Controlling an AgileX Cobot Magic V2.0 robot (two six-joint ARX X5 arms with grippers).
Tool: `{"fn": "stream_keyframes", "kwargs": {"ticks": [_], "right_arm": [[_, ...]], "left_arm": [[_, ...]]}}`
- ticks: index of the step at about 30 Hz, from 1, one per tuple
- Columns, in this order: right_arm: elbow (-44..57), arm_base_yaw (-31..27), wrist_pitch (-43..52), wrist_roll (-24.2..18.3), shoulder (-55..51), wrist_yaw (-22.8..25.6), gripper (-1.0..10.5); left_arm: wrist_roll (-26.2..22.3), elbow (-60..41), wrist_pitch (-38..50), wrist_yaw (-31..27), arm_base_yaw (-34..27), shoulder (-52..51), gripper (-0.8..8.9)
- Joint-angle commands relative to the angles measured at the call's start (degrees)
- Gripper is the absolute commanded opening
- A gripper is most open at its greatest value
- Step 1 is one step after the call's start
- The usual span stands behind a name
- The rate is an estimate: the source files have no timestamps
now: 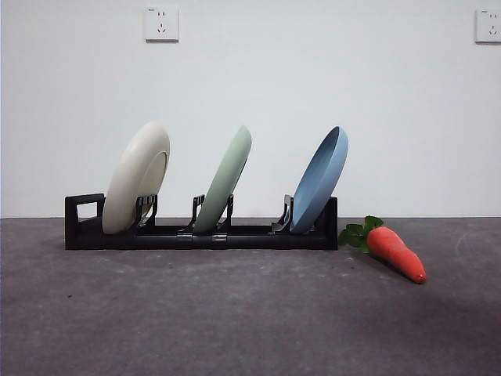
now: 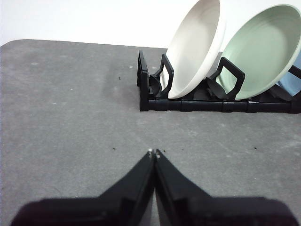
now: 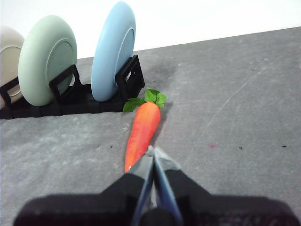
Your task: Take the green plate from the plate rack,put the plate on the table,take the carrot from the table,put the carrot in the plate
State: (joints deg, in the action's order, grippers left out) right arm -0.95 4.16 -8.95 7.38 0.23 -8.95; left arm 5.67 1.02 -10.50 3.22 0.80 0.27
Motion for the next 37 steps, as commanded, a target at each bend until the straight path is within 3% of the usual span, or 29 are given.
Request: {"fn": "stream_keyframes", "kwargs": {"ticks": [1, 6, 14, 17, 25, 34, 37], "right_arm": [[0.3, 0.0, 1.8, 2.6, -0.2, 0.0, -0.1], [-3.5, 0.0, 2.4, 7.9, 0.2, 0.1, -0.1], [-15.0, 0.0, -3.7, 8.1, 8.5, -0.1, -0.1], [-21.4, 0.0, -9.0, 5.6, 13.2, -0.2, -0.1], [-40.3, 0.1, -27.1, -4.9, 25.7, -6.1, -0.1], [-55.2, 0.1, -48.0, -12.5, 37.4, -6.6, -0.1], [-56.7, 0.1, -52.5, -13.9, 39.2, -11.5, -0.1]], "left_arm": [[0.9, -0.6, 0.6, 1.0, -0.1, -0.2, -0.05], [5.0, 2.8, 0.4, 4.8, -0.1, -0.1, -0.07], [7.2, 12.9, -5.5, 7.3, -0.1, 3.3, -0.07], [7.1, 17.2, -8.0, 10.8, -0.1, 6.0, -0.07], [3.0, 30.8, -19.3, 18.8, -0.1, 15.5, -0.07], [-3.3, 44.6, -33.1, 28.2, -0.1, 24.8, -0.07], [-6.0, 48.2, -37.9, 29.5, -0.1, 27.1, -0.07]]}}
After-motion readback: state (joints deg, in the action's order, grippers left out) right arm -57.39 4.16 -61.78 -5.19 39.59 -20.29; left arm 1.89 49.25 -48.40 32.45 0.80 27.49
